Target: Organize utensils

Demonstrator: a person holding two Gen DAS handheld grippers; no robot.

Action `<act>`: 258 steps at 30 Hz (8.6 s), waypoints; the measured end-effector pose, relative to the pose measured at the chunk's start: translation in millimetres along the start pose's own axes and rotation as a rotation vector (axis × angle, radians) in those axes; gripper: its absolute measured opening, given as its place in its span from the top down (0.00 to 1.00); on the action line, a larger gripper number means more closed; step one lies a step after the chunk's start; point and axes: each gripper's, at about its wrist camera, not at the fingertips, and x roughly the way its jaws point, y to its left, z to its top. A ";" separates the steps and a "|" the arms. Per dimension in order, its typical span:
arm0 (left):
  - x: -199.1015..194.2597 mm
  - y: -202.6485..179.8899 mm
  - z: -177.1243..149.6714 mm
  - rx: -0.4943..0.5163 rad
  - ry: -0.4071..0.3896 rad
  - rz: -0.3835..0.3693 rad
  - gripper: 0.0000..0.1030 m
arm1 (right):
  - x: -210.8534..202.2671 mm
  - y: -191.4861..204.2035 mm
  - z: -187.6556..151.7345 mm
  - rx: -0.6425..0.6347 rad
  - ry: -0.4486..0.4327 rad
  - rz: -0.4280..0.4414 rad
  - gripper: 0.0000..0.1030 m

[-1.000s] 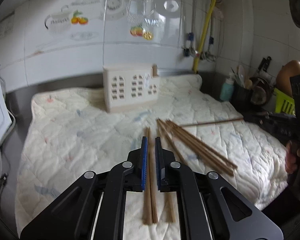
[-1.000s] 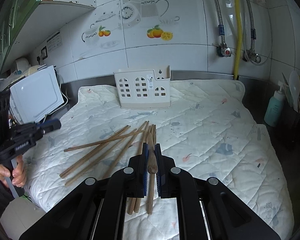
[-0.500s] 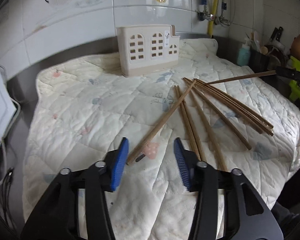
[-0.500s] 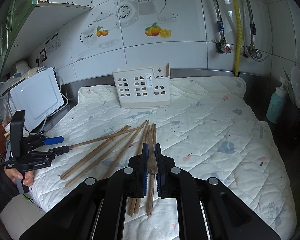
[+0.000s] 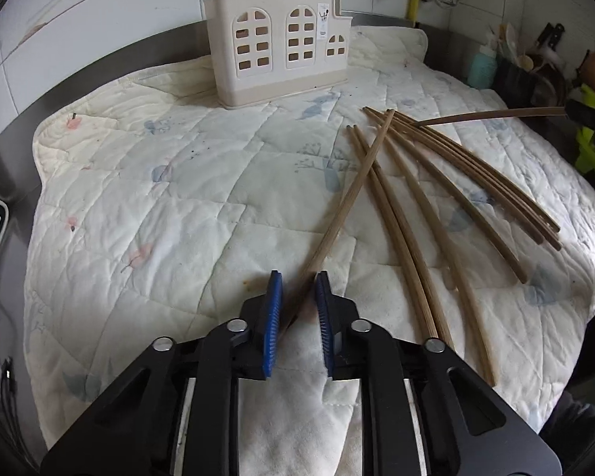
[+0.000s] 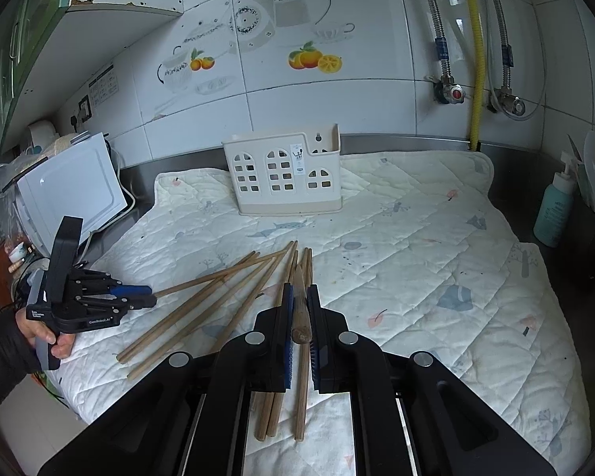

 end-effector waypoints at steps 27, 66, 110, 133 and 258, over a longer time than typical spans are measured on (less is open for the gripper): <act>-71.0 -32.6 38.4 -0.129 -0.322 0.064 0.96 | -19.8 17.8 60.8 -0.060 -0.109 0.072 0.94; -147.6 0.9 291.8 -0.049 -0.699 0.218 0.96 | 162.9 -22.1 233.9 -0.166 0.128 -0.072 0.94; -117.8 -35.6 37.0 -0.148 -0.382 0.138 0.08 | 10.3 14.6 -17.2 -0.057 0.089 -0.074 0.78; -31.2 -46.8 -32.6 -0.063 -0.044 0.098 0.40 | 15.5 8.1 -58.2 0.017 0.148 -0.058 0.78; -88.0 -37.7 27.9 -0.173 -0.313 0.010 0.96 | -33.9 42.7 96.5 -0.181 -0.130 0.032 0.94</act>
